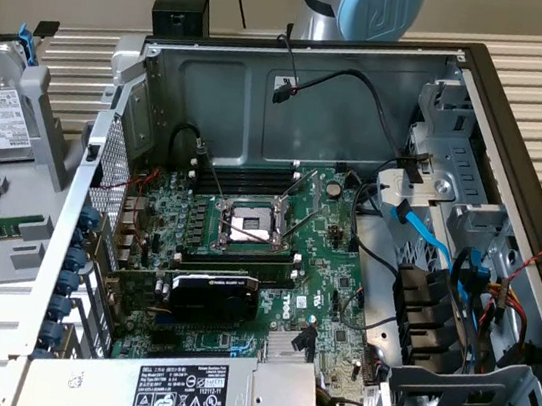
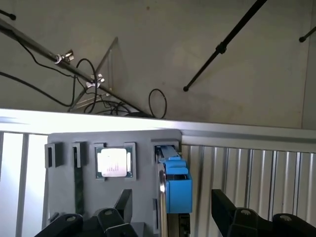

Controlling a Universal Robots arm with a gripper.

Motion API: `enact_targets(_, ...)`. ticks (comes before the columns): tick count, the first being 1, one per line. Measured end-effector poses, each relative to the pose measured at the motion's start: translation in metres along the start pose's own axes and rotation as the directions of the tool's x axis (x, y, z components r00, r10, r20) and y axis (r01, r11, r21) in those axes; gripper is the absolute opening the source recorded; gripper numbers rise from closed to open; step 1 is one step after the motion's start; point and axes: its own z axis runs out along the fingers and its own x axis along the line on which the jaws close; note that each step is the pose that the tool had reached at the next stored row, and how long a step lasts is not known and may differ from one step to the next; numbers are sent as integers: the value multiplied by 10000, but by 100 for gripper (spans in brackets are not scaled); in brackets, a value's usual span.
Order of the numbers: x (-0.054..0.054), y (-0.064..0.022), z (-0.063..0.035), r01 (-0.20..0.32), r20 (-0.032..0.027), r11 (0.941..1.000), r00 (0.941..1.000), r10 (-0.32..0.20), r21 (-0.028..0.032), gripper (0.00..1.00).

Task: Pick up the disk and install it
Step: 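Pick up the disk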

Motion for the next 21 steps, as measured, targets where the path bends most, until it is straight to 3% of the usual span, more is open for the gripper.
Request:
enact_targets(5,-67,-4,80,-6,-3,10000,10000,6,-19,74)
enact_targets(11,-133,57,132,-10,-122,10000,9999,10,-25,74)
enact_targets(15,-129,92,148,-8,-135,10000,9999,8,-1,74)
enact_targets(17,-127,104,158,-7,-139,10000,9999,7,55,74)
enact_targets(19,-125,115,172,-2,-148,9998,9999,5,179,74)
enact_targets(21,-118,116,193,0,-151,9997,9999,4,248,74)
